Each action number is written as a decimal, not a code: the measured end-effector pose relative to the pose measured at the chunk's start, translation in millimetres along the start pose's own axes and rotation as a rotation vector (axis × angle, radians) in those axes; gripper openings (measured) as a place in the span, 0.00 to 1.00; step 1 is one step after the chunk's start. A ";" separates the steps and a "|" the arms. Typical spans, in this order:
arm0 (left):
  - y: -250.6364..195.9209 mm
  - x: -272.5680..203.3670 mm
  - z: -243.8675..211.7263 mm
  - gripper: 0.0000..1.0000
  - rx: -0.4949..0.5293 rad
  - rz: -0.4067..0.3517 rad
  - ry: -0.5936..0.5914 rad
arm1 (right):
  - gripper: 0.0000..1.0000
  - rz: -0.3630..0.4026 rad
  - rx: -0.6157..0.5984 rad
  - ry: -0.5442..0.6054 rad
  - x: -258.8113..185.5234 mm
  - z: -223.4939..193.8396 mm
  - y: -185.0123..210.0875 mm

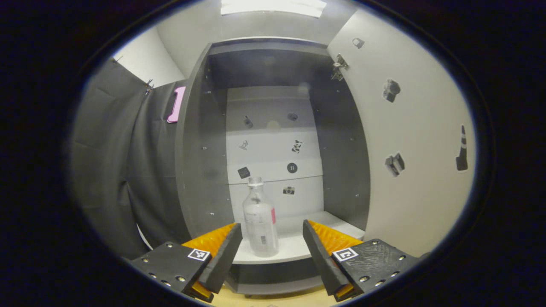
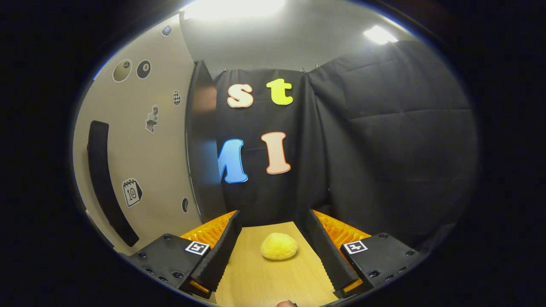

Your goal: Open the cabinet door with the right hand, grasp the bottle in the cabinet with the left hand and place it on the coaster, then close the cabinet door with the right hand.

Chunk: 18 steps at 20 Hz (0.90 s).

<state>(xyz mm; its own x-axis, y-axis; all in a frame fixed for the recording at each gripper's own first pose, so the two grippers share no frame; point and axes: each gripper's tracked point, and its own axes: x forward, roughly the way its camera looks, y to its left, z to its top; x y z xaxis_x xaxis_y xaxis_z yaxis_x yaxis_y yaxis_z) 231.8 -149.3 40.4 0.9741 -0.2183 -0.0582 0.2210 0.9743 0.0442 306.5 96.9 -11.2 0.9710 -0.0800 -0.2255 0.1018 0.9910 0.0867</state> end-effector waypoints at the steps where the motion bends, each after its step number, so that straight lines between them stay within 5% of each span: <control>1: 5.3 12.2 -1.1 0.87 0.002 0.001 0.000 | 0.98 -0.017 -0.001 0.007 1.7 -3.1 -0.5; 18: 17.7 103.5 -35.5 0.84 -0.027 -0.039 0.050 | 0.98 -0.132 0.016 0.060 11.6 -26.5 -0.8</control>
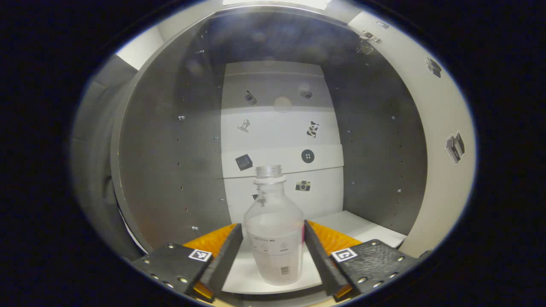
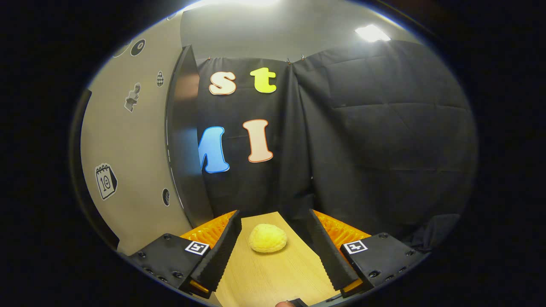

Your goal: Open the cabinet door with the right hand, grasp the bottle in the cabinet with the left hand and place it on the coaster, then close the cabinet door with the right hand.

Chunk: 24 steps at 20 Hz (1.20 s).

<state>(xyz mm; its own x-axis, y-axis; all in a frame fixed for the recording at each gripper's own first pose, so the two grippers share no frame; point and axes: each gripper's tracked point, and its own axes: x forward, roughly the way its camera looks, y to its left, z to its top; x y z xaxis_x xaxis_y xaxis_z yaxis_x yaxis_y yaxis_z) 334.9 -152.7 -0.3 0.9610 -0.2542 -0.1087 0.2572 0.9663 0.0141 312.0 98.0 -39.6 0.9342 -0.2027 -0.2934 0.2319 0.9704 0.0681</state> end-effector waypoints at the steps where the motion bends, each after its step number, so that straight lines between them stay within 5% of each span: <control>1: -0.4 -1.5 0.5 0.74 -0.003 0.000 0.000 | 0.98 0.003 0.001 0.000 0.9 0.4 -0.4; 11: 8.7 -61.7 28.9 0.75 -0.004 0.051 -0.074 | 0.93 0.094 -0.005 -0.006 11.4 3.3 4.3; 24: 64.1 -193.6 -1.6 0.76 -0.082 0.248 -0.060 | 0.98 0.264 -0.032 -0.012 1.7 6.0 23.7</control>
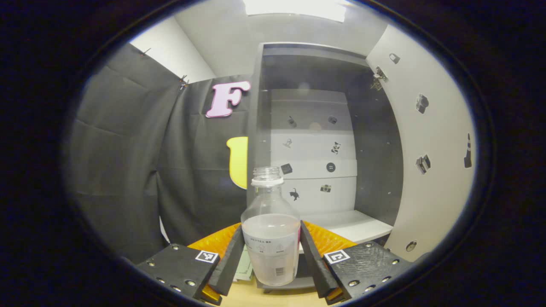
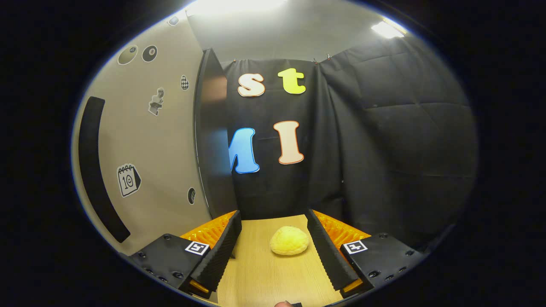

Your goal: Open the cabinet door with the right hand, grasp the bottle in the cabinet with the left hand and place it on the coaster, then close the cabinet door with the right hand.

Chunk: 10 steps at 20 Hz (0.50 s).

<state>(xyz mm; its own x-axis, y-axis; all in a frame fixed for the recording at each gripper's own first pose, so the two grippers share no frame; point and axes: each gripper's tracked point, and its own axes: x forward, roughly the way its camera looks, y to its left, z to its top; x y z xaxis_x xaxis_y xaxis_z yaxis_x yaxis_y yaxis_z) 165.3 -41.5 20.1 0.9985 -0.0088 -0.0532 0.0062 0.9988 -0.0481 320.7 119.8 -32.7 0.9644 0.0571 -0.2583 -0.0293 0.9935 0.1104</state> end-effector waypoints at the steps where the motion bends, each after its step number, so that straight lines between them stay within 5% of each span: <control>1: 6.4 -9.2 -2.5 0.75 -0.006 0.015 0.000 | 0.98 0.010 -0.003 0.003 -0.5 -0.5 1.4; 10: 58.3 -82.7 -47.7 0.75 -0.058 0.161 0.028 | 0.98 0.065 -0.020 0.014 -15.0 -7.6 2.3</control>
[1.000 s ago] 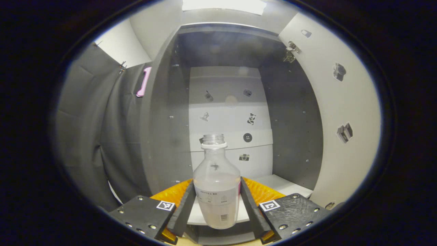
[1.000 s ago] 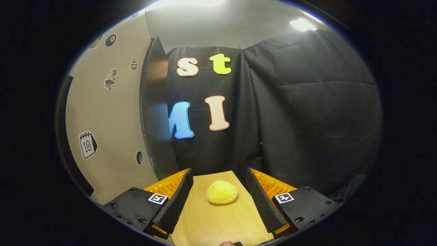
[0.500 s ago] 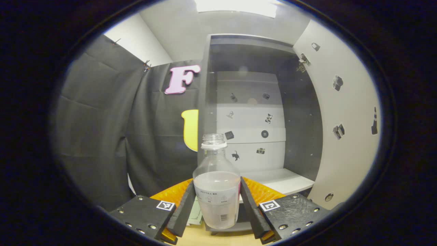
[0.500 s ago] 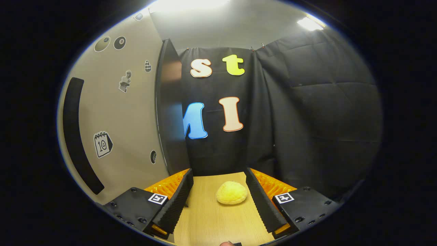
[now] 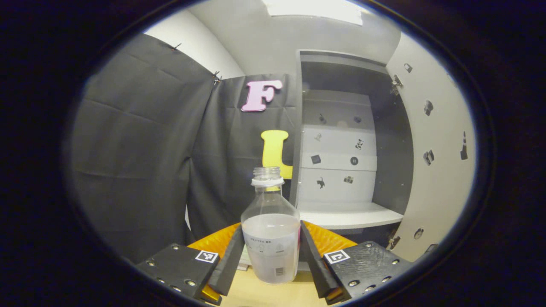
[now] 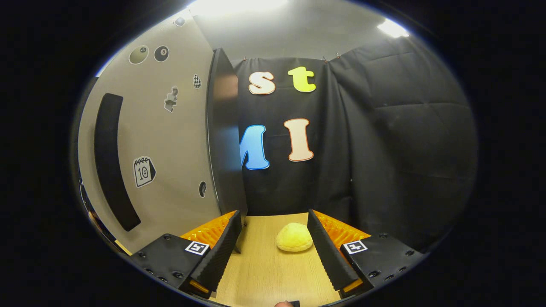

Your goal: Open the cabinet door with the right hand, grasp the bottle in the cabinet with the left hand and place it on the coaster, then close the cabinet door with the right hand.

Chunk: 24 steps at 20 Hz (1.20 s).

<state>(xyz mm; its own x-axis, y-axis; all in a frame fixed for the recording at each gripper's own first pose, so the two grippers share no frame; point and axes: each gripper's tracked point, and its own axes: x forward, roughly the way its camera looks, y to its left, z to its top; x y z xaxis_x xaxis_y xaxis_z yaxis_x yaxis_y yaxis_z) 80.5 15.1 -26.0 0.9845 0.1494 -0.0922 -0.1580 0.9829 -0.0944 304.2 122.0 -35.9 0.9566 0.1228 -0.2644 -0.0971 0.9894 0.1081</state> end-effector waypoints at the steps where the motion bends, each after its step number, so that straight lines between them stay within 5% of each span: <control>1: 6.0 -4.7 -6.7 0.75 0.001 0.012 0.003 | 0.98 0.003 -0.002 0.001 -1.1 -1.2 -0.2; 24: 40.2 -51.2 -202.9 0.72 -0.001 0.089 0.164 | 0.98 -0.002 -0.086 0.089 -1.9 -41.3 6.4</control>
<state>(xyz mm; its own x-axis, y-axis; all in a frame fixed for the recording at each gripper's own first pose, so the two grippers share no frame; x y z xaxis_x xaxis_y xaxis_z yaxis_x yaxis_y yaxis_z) 8.2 25.2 -226.1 0.9410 0.2158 -0.2606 -0.2437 0.9666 -0.0796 290.5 131.3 -74.3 0.9288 0.1233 -0.3494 -0.1221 0.9922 0.0255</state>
